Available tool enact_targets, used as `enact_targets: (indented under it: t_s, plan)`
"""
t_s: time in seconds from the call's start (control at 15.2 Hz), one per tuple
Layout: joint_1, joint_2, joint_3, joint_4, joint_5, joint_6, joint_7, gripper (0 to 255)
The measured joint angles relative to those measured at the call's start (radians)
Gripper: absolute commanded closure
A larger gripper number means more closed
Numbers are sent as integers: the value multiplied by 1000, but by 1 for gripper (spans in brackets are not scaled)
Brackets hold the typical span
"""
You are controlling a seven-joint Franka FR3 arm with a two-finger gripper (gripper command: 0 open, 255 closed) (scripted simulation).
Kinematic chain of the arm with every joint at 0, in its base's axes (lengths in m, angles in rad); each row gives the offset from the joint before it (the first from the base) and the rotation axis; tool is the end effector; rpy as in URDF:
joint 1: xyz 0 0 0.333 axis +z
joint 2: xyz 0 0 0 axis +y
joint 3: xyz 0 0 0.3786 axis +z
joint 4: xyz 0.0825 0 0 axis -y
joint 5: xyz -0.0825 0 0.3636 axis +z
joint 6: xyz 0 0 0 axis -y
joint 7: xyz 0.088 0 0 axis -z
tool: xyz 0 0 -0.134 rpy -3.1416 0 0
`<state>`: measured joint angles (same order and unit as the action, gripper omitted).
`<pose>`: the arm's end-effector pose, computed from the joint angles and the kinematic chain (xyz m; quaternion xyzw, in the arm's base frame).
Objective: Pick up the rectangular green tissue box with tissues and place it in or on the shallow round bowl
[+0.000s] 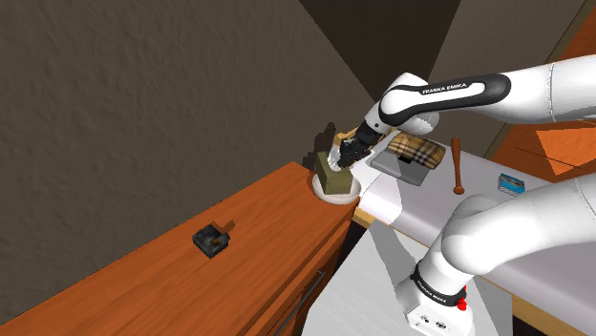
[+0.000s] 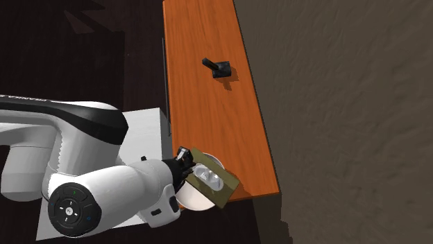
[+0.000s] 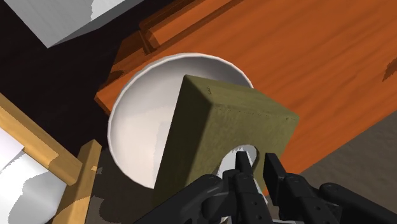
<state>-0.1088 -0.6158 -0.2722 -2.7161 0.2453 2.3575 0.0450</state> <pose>0.3041 -0.1186 0.4648 -0.9416 0.2663 -0.1360 0.1547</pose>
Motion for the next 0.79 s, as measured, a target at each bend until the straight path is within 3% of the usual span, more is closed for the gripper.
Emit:
enact_targets:
  t_s: [0.13, 0.2, 0.59, 0.79]
  plan:
    - [0, 0, 1, -3, 0, 1, 0, 255]
    - [0, 1, 0, -3, 0, 0, -1, 0]
    - [-1, 5, 0, -6, -1, -1, -1, 0]
    - [-23, -42, 4, 28, -25, -82, 17, 0]
